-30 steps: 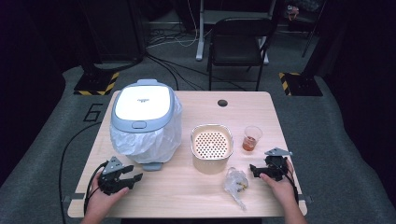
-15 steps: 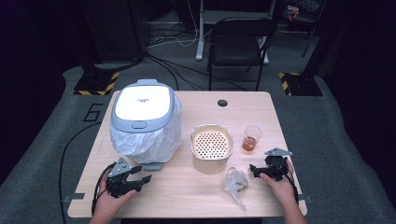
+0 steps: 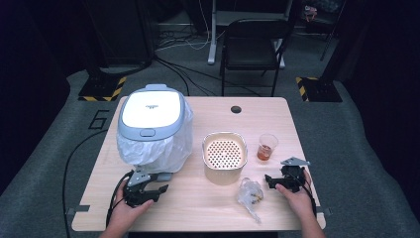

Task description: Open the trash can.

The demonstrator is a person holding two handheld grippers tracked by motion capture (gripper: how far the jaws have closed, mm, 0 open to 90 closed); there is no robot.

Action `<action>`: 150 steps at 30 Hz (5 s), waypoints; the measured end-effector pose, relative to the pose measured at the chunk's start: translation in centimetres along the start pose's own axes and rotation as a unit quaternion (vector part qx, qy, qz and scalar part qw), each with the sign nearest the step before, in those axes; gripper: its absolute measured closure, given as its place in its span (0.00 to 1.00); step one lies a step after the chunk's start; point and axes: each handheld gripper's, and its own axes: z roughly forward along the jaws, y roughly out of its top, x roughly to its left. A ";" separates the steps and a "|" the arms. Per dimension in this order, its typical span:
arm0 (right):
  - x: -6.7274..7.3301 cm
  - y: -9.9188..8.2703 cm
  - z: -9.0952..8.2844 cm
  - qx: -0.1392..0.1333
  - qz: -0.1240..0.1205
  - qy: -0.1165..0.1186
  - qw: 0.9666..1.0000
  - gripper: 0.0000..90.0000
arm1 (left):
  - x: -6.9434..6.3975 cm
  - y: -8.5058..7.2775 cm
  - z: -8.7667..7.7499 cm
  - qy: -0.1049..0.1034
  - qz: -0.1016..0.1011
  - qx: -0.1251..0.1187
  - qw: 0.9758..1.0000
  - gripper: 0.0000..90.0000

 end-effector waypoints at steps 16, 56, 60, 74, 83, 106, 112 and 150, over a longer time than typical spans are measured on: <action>0.0 0.0 0.0 0.000 0.000 0.000 1.000 0.00 | 0.0 -0.8 1.6 0.022 -0.010 -0.026 0.999 0.46; 0.0 -0.1 -0.1 0.003 -0.005 0.003 1.000 0.00 | 0.7 -1.8 2.8 0.021 0.041 -0.005 0.999 0.51; 0.0 -0.1 -0.1 0.003 -0.003 0.004 1.000 0.00 | 0.3 -1.9 2.9 0.025 0.035 -0.008 0.999 0.51; 0.2 -0.1 -0.2 -0.001 0.006 -0.009 1.000 0.04 | 0.3 -1.9 2.9 0.029 0.038 -0.009 0.999 0.51; 0.6 1.0 -3.4 -0.024 0.017 -0.035 0.999 0.10 | 0.3 -1.9 3.0 0.029 0.032 -0.013 0.999 0.51; 7.6 1.7 -7.6 -0.051 -0.035 0.089 0.994 0.00 | 0.2 -1.9 2.9 0.032 0.039 -0.008 0.999 0.51; 9.2 1.5 -6.6 -0.041 -0.047 0.112 0.992 0.00 | 0.2 -1.9 3.0 0.031 0.039 -0.010 0.999 0.51; 9.2 0.1 -4.4 0.010 -0.065 0.156 0.986 0.70 | 0.2 -1.9 2.9 0.033 0.039 -0.009 0.999 0.51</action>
